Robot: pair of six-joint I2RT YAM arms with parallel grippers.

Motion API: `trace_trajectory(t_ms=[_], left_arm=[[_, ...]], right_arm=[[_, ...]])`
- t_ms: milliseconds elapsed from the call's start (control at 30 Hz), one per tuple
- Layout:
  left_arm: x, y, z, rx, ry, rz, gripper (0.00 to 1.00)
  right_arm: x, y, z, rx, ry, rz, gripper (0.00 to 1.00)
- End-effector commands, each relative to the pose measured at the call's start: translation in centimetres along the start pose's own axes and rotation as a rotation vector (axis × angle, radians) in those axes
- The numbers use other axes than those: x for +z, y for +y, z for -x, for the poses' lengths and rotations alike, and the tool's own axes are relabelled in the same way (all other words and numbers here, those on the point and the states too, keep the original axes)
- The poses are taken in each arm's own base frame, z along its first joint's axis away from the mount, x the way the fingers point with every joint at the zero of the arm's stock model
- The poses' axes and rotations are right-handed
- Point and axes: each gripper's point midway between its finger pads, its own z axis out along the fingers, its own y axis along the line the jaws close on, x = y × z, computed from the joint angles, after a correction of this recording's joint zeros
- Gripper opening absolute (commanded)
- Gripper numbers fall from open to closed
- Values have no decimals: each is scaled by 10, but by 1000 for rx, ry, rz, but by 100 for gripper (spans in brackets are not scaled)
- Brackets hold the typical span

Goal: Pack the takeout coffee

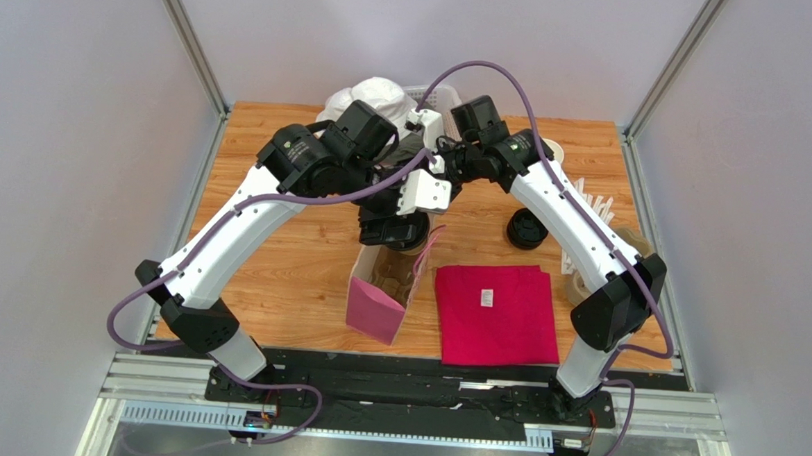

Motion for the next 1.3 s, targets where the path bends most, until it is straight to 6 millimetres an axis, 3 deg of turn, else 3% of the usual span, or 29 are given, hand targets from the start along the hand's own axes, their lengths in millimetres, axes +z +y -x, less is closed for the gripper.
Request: trace_trajectory(t_ms=[0, 133, 267, 400, 700, 900, 1067, 1133, 1167, 1267], left_arm=[[-24, 7, 19, 104, -31, 45, 33], [-39, 15, 29, 138, -44, 103, 33], [-41, 17, 24, 159, -14, 113, 33], [-33, 11, 17, 146, -3, 71, 33], [7, -12, -27, 114, 75, -48, 29], [18, -18, -46, 103, 107, -63, 28], [11, -16, -55, 111, 117, -33, 28], [7, -18, -58, 110, 118, -33, 28], [6, -19, -59, 107, 118, -33, 28], [2, -25, -56, 121, 99, -43, 28]], right_arm=[[-4, 4, 17, -38, -52, 8, 0], [-2, -2, 16, -41, -45, -17, 0], [-2, -4, 18, -43, -45, -25, 0], [-5, 0, 25, -46, -65, -17, 0], [-12, 9, 25, -41, -73, 12, 0], [-17, 9, -1, -20, -5, -2, 0], [-41, 13, -38, 38, 113, 2, 0], [-50, 27, -41, 64, 112, 62, 0], [-59, 36, -46, 76, 121, 92, 4], [-67, 41, -49, 74, 132, 107, 35]])
